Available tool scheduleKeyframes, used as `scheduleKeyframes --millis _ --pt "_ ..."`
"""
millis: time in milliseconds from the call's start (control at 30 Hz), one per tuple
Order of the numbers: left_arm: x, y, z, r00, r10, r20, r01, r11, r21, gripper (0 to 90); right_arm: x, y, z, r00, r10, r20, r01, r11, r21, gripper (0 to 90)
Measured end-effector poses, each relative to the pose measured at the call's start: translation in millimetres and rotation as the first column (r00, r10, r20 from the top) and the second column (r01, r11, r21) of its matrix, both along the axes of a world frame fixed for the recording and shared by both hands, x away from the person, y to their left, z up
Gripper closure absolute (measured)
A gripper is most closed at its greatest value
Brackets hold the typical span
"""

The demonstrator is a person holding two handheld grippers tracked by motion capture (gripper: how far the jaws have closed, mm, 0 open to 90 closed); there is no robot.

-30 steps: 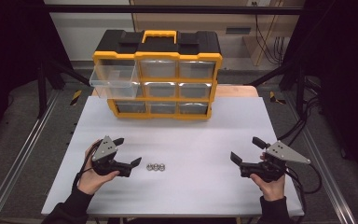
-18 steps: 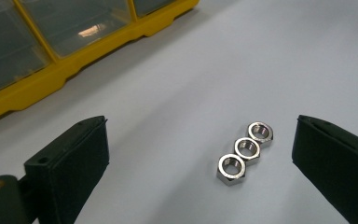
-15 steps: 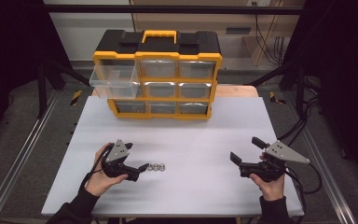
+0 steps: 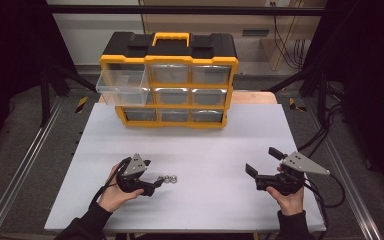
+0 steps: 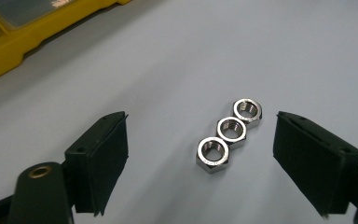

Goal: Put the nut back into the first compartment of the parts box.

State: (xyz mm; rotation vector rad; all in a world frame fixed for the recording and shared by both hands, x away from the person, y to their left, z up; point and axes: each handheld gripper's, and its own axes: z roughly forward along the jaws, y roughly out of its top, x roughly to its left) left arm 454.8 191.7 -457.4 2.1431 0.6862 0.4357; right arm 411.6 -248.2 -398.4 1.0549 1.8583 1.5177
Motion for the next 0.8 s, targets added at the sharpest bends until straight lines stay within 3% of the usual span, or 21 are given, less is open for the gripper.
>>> scheduleKeyframes --millis 300,800 --pt "2.9 -3.0 -7.1 0.9981 0.006 -0.062 -0.005 0.9999 0.013 29.2 0.5 0.4 -0.2 1.0000 -0.002 -0.003 0.002 1.0000 0.001 0.6" --pt "5.9 -10.2 -17.9 0.9927 0.008 -0.121 -0.002 0.9988 0.049 47.9 0.9 1.0 -0.9 1.0000 -0.003 -0.006 0.003 1.0000 0.001 0.6"
